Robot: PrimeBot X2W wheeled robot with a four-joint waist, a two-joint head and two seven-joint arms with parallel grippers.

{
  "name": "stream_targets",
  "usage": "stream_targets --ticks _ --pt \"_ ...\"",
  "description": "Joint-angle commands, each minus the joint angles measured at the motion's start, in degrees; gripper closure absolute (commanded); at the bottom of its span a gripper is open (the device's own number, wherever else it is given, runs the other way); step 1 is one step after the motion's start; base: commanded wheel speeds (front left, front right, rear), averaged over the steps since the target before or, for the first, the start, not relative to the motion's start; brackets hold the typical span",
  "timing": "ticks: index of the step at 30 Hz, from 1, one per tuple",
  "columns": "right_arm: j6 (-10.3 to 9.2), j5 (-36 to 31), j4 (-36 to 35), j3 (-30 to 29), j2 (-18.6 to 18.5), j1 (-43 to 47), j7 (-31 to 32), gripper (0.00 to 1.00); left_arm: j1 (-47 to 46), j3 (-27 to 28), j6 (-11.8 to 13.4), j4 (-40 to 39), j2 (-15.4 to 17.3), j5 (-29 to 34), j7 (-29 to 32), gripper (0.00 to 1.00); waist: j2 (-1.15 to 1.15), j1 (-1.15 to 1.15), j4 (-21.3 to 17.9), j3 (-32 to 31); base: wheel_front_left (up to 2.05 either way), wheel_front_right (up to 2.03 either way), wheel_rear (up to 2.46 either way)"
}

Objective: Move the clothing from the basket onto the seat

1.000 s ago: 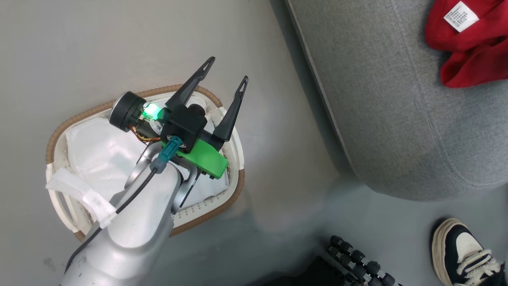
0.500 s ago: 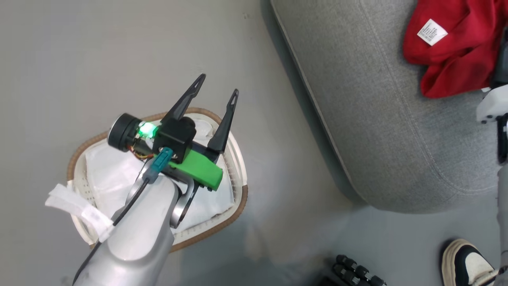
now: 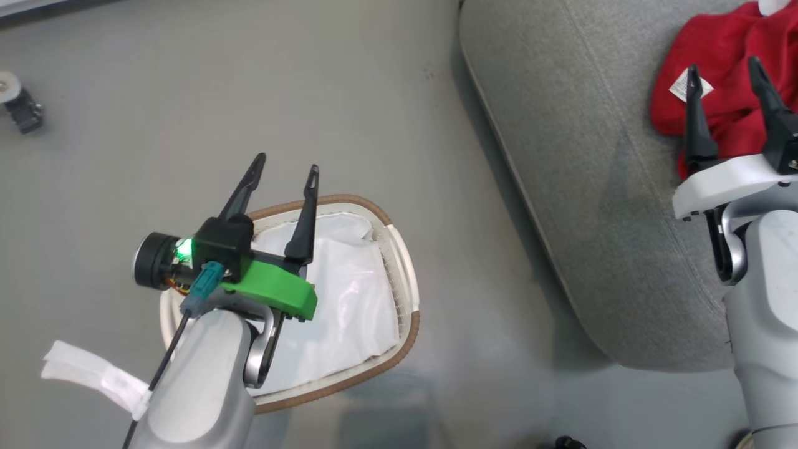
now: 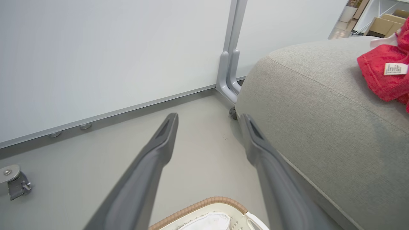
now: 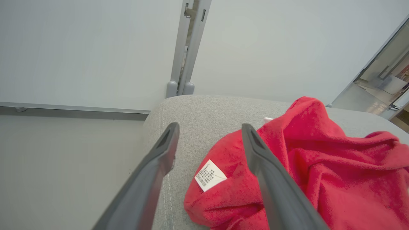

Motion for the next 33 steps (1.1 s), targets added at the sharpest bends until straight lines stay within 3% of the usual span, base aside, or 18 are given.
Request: stream_targets --ticks 1,12,22,33 --pt "-0.08 0.5 -0.4 0.7 0.0 1.0 -0.3 0.00 1.3 1.2 0.6 -0.3 -0.1 0.8 -0.2 0.00 0.00 0.00 2.6 -2.2 0.00 0.00 0.00" --pt "-0.08 1.8 -1.4 5.1 1.9 5.5 -0.3 0.00 6.9 11.1 0.1 -2.8 -1.8 3.2 -0.2 0.00 0.00 0.00 8.4 -6.5 0.00 0.00 0.00" --pt "-0.07 2.6 -2.0 6.0 4.4 11.1 -0.3 0.00 12.6 19.1 -1.2 -3.0 -3.1 4.0 -0.2 0.00 0.00 0.00 11.2 -10.8 0.00 0.00 0.00" --pt "-0.07 3.6 -2.2 6.4 6.4 15.8 -0.3 0.00 17.2 21.5 -3.1 -3.6 -3.6 4.7 -0.2 0.00 0.00 0.00 11.7 -14.8 0.00 0.00 0.00"
